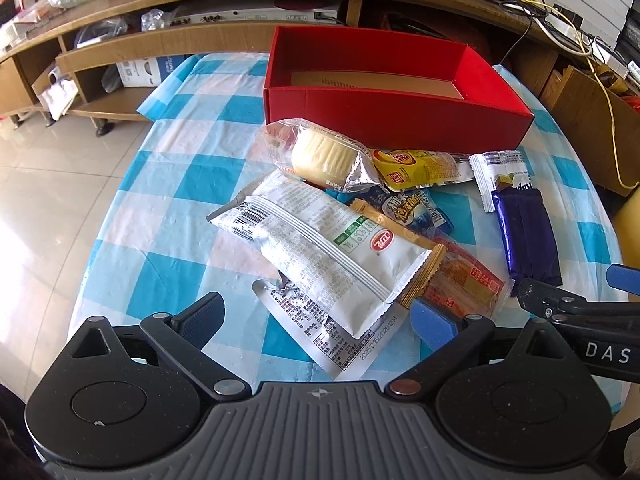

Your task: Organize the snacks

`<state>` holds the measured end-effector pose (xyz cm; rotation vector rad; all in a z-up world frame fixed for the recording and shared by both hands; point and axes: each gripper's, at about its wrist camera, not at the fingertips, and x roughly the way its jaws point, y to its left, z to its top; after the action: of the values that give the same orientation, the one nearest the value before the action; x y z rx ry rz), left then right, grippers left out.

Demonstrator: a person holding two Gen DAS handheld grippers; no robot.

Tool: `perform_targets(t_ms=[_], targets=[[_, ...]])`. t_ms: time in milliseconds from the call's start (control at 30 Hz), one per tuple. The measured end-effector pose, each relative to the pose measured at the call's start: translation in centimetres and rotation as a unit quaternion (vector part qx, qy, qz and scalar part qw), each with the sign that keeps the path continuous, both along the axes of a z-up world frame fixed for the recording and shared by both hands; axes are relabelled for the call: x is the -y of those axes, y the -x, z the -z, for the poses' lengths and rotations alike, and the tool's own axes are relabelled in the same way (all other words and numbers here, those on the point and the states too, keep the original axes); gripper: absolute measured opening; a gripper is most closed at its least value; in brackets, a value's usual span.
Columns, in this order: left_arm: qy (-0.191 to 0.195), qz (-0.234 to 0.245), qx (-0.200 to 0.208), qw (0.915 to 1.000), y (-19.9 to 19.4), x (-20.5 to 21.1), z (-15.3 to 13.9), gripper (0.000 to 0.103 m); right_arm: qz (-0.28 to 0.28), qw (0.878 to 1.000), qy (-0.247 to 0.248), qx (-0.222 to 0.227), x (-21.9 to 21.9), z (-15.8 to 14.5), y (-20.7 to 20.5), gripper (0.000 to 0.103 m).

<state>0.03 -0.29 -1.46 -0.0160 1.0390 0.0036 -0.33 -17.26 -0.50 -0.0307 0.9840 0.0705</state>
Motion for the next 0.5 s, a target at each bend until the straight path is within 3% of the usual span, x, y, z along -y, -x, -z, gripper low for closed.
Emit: perform_targets(t_ms=[500], targets=[[-0.001, 0.001, -0.004, 1.0, 0.08, -0.11, 0.18, 0.1, 0.0, 1.0, -0.001, -0.006, -0.01, 0.3, -0.02, 0.103]])
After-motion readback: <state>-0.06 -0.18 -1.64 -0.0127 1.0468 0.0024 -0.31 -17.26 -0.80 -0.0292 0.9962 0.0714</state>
